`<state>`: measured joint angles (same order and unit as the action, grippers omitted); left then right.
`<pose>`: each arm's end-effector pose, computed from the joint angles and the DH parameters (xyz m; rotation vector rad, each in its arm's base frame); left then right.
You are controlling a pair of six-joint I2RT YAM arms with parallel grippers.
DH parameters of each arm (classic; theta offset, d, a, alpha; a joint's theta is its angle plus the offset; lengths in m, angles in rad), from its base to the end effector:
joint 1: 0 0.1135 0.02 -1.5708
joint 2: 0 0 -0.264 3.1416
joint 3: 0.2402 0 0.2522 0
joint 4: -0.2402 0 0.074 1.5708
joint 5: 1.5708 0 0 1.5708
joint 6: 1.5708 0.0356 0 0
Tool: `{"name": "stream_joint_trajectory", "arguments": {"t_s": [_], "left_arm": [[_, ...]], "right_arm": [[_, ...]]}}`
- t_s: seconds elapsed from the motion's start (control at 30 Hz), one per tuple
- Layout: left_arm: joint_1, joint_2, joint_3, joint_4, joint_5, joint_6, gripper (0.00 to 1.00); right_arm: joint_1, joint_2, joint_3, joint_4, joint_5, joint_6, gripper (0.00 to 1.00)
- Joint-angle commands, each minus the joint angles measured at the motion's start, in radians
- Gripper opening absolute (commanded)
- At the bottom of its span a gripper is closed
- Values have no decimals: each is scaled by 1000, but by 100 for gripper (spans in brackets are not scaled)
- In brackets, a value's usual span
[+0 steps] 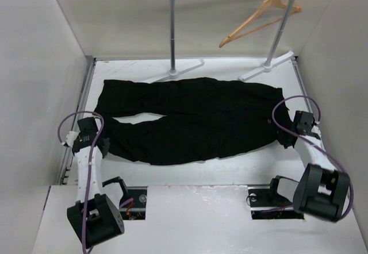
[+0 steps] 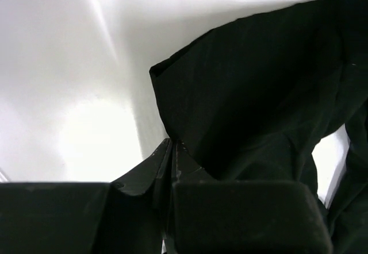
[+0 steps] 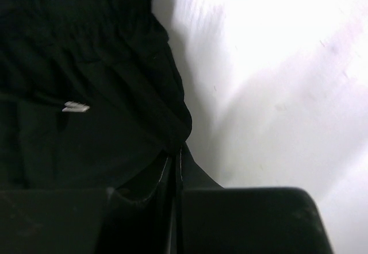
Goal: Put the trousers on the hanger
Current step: Fold the trousers at the center of the board.
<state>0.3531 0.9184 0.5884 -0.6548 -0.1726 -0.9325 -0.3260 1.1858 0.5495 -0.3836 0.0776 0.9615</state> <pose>0.1586 0.0649 0.2098 -1.5711 1.9876 -0.0083 0.1989 -0.0701 0.1676 1.5782 2.0558 0.1333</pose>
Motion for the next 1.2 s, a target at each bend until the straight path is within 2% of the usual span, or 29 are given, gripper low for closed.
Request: {"name": "stream_joint_trajectory", "arguments": {"t_s": [0.0, 0.2, 0.4, 0.53, 0.67, 0.83, 0.93, 1.17], "left_arm": [[42, -35, 89, -139, -91, 3, 0], [42, -7, 283, -247, -217, 40, 0], [11, 55, 413, -229, -330, 96, 0], [14, 146, 487, -198, -259, 71, 0], [-15, 215, 556, -112, -251, 31, 0], [-101, 402, 741, -79, -317, 29, 0], [-134, 534, 852, -42, -331, 41, 0], [-191, 877, 1250, -37, -364, 122, 0]], "right_arm": [[5, -144, -31, -121, 1, -3, 5], [6, -396, 9, -337, 27, -53, 5], [15, -371, 116, -373, 94, -113, 4], [26, -313, 190, -344, 99, -129, 4], [34, -210, 294, -308, 87, -126, 3], [69, -66, 460, -250, 82, -103, 3], [87, 73, 582, -239, 59, -98, 3], [90, 409, 883, -218, -33, -89, 3]]}}
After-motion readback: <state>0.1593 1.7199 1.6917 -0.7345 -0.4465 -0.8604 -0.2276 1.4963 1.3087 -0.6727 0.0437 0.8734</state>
